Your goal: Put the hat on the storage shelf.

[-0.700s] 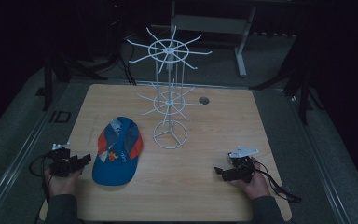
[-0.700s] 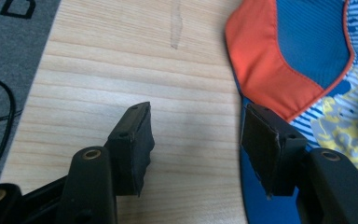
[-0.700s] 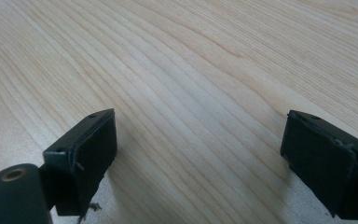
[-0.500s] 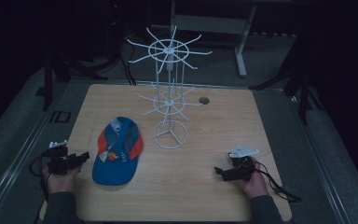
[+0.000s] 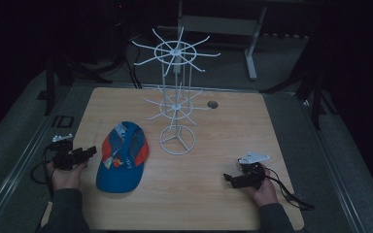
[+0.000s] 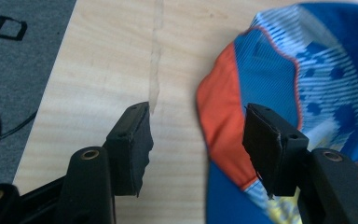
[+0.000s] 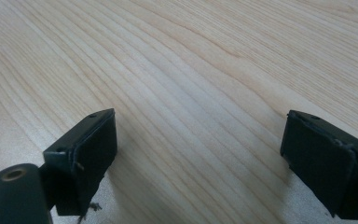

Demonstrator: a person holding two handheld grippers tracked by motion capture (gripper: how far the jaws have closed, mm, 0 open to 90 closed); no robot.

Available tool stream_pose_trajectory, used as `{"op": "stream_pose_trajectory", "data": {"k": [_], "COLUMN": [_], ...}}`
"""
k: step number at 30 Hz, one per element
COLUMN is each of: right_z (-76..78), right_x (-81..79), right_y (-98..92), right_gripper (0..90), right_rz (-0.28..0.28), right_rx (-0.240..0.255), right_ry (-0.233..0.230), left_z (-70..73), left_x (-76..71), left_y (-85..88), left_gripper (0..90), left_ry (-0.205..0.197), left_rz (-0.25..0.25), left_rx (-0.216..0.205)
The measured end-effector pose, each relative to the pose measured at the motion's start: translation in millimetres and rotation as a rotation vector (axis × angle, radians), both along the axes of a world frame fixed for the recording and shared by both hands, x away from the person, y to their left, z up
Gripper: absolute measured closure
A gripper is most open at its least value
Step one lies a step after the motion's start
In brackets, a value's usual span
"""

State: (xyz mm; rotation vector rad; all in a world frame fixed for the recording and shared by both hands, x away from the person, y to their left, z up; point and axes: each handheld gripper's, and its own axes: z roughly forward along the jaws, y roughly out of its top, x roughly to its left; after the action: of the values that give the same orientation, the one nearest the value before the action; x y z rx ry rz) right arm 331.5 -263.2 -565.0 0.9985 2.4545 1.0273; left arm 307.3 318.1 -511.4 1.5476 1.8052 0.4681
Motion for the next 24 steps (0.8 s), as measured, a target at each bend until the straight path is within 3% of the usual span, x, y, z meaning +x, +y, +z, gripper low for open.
{"op": "stream_pose_trajectory", "data": {"k": [9, 24], "right_z": [0.1, 0.2], "right_x": [-0.2, 0.0], "right_y": [0.5, 0.7], "right_gripper": [10.6, 10.7], "right_rz": [-0.013, -0.022], "right_rx": [0.002, 0.001], "right_ry": [0.001, 0.002], "left_z": [17.0, 37.3], "left_x": [13.6, 32.1], "left_y": [-15.9, -42.4], "left_gripper": [41.4, 40.2], "left_ry": [-0.03, -0.036], "left_rz": [-0.025, -0.081], "left_rx": [0.005, 0.038]}}
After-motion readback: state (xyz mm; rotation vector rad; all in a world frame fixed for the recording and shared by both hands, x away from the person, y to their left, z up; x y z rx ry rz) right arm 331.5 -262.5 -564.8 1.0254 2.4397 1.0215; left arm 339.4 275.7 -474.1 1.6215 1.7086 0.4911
